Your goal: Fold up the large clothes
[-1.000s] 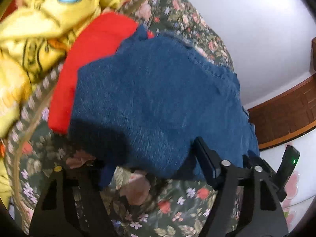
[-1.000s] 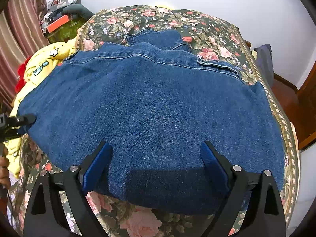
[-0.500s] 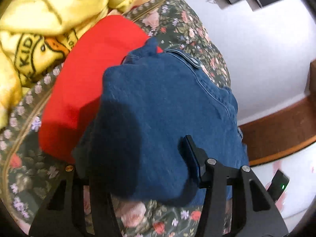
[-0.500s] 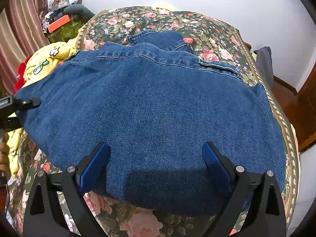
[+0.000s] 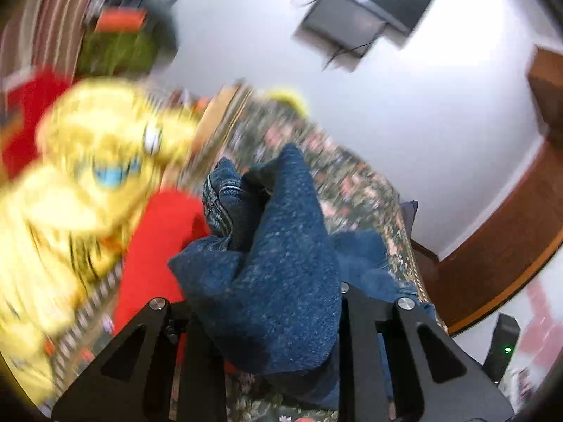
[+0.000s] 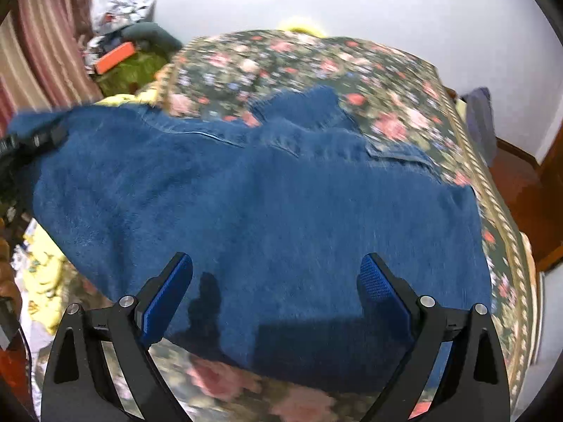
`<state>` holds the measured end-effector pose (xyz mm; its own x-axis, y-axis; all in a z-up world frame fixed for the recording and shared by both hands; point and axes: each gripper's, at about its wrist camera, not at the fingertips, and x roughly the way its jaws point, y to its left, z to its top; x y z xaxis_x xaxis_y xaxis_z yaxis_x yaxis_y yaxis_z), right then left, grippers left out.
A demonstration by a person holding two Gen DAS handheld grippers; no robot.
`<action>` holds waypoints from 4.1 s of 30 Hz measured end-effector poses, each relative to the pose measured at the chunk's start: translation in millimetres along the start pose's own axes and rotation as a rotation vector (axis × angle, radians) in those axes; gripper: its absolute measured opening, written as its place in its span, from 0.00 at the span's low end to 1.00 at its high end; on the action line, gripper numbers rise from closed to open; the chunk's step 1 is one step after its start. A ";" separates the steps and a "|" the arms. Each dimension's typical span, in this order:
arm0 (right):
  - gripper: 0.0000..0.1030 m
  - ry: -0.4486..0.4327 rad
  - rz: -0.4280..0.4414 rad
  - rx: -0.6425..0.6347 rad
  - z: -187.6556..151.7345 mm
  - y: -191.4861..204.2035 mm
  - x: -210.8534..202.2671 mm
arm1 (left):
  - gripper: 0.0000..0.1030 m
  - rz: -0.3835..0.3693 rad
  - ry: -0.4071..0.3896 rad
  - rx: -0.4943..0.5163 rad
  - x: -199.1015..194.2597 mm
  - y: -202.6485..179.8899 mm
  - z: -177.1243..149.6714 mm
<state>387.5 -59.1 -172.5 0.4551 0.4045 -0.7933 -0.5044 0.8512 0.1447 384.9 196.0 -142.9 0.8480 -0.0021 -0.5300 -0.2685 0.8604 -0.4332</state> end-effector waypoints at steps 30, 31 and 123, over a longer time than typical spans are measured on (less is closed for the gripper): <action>0.94 0.018 -0.210 0.337 -82.5 -168.9 -87.4 | 0.16 -0.342 0.363 0.510 96.1 -272.6 -137.0; 0.94 0.023 -0.217 0.352 -87.0 -177.1 -90.1 | 0.16 -0.329 0.394 0.559 102.0 -276.6 -155.4; 0.96 0.228 0.308 0.441 -42.1 -181.7 32.5 | 0.84 -0.366 0.829 0.049 200.4 -81.0 -92.6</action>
<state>463.1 -214.8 -249.5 0.1413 0.6151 -0.7757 -0.2132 0.7840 0.5829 534.3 78.8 -281.5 0.2705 -0.6293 -0.7286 -0.0114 0.7547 -0.6560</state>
